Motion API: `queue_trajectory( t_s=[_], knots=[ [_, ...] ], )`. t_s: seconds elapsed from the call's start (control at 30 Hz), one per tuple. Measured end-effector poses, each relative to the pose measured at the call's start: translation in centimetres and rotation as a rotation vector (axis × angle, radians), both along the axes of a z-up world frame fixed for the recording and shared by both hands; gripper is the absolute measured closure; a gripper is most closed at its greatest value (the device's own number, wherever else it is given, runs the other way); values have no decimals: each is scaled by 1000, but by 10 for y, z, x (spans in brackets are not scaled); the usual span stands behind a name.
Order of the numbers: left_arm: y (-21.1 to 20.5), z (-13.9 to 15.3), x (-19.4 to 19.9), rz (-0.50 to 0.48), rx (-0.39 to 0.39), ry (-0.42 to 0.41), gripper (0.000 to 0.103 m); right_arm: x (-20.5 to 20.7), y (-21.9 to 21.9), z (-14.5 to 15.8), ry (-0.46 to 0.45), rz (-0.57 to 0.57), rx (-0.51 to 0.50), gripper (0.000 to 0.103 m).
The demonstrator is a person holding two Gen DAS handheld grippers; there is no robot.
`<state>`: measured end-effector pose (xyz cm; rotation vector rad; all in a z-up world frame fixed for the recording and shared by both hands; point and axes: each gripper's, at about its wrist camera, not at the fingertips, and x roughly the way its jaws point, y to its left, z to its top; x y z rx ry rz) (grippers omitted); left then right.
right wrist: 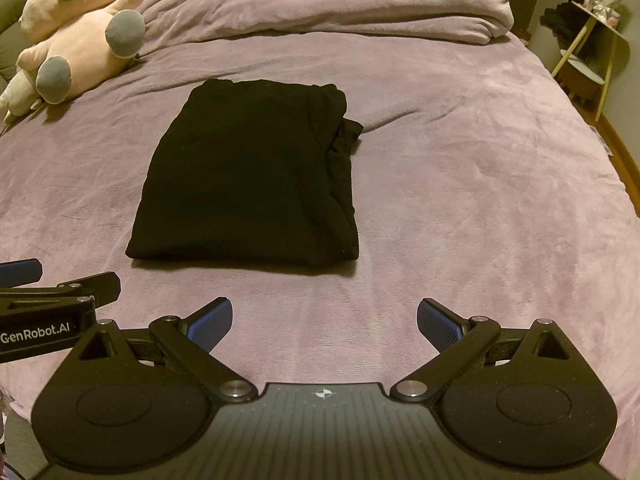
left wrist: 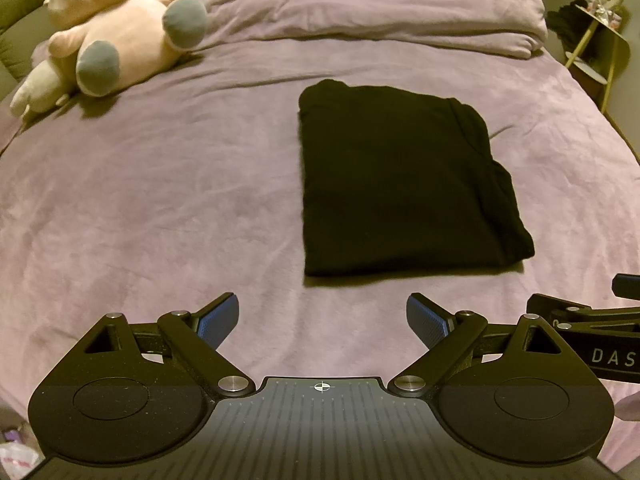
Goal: Fold small clothes
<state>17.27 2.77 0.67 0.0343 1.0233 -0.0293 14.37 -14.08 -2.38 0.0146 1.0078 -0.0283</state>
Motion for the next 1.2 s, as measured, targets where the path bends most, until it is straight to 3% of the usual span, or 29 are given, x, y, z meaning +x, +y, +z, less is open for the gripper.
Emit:
queue_trajectory(
  t_s=[0.97,1.2],
  knots=[
    [3,1,1,11,-38,5,8,-2,0,-1,0,4,1,4],
    [6,0,0,8,-101,1,8,-2,0,-1,1,4,0,4]
  ],
)
